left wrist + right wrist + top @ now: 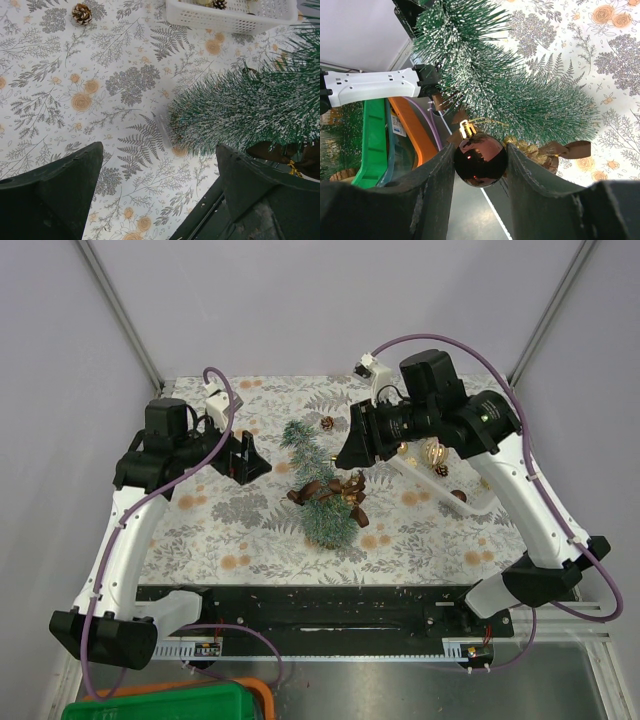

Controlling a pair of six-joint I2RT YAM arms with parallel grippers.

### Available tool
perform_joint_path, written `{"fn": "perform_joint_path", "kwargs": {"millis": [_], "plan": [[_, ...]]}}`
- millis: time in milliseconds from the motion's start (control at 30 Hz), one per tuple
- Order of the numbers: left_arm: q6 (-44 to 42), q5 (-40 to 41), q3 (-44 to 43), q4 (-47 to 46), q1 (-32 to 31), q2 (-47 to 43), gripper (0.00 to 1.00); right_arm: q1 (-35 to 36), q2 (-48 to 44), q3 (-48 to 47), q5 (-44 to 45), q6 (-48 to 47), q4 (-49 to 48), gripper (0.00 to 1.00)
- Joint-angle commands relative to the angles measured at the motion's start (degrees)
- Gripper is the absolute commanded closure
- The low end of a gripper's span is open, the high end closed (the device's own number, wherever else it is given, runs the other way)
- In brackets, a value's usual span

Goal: Decorate the small christmas tree

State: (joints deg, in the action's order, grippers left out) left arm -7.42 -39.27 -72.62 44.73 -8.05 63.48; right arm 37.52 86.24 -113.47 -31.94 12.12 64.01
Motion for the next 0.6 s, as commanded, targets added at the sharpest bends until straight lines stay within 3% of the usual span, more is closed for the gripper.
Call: {"fn": "perform_joint_path", "kwargs": {"millis": [0,567], "plan": [[1.09,-0.90,-3.05,-3.68,-0.56,-0.03,0.01,0.98,0.42,-2.90,0.92,-1.57,1.12,0.94],[1.71,-0.46,-2.79,-4.48,-1.61,0.06,0.01,2.74,3.85,-6.68,2.15,-2.36,1.56,0.94]]}}
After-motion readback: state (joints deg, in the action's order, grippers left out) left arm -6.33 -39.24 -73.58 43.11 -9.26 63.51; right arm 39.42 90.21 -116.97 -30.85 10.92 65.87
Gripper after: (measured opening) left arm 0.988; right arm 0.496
